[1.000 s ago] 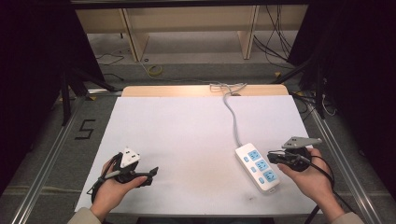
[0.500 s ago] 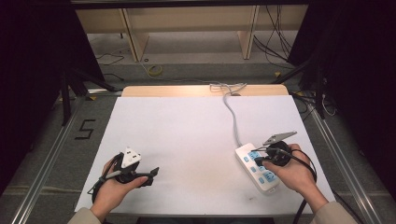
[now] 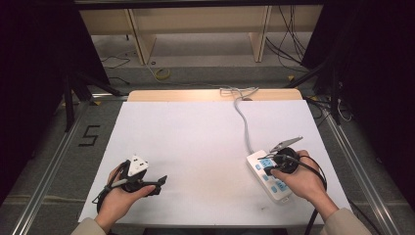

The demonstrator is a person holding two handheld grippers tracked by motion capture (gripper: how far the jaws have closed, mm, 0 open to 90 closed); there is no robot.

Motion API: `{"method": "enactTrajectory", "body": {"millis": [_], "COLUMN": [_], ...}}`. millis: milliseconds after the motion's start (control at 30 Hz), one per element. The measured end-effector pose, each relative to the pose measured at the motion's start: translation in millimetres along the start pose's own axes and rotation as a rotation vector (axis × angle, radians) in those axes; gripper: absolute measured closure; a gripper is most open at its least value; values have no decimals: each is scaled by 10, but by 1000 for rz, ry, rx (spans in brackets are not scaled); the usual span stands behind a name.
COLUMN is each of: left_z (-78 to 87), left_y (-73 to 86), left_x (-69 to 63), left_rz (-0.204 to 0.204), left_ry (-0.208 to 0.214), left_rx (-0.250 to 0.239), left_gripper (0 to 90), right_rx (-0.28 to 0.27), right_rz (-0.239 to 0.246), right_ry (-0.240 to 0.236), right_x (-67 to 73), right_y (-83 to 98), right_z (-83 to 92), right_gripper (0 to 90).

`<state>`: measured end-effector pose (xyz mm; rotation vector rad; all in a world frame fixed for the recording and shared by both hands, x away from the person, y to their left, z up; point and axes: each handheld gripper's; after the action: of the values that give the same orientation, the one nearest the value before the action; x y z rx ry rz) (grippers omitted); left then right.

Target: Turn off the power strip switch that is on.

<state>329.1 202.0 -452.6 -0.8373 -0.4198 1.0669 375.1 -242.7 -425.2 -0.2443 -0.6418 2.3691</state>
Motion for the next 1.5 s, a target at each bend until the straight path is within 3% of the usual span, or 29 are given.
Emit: {"method": "enactTrajectory", "body": {"millis": [233, 533, 1500], "left_z": [-3, -1, 2], "left_y": [0, 0, 3], "left_x": [0, 2, 8], "left_rz": [0, -4, -3], "left_ry": [1, 0, -3], "left_rx": [1, 1, -1], "left_gripper": [150, 150, 150], "right_rx": [9, 80, 163], "right_rz": [-8, 8, 23], "right_ry": [-1, -19, -14], "right_x": [-13, 59, 110], "right_y": [-20, -60, -140], "right_z": [-3, -102, -145], "right_gripper": [900, 900, 900]}}
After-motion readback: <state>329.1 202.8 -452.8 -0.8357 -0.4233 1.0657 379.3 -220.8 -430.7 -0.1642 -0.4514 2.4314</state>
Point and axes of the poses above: each handheld gripper's, and its own axes: z roughly backward along the jaws, y roughly out of its underside, x roughly to its left, and after that the axes turned 10 degrees about z, right-handed
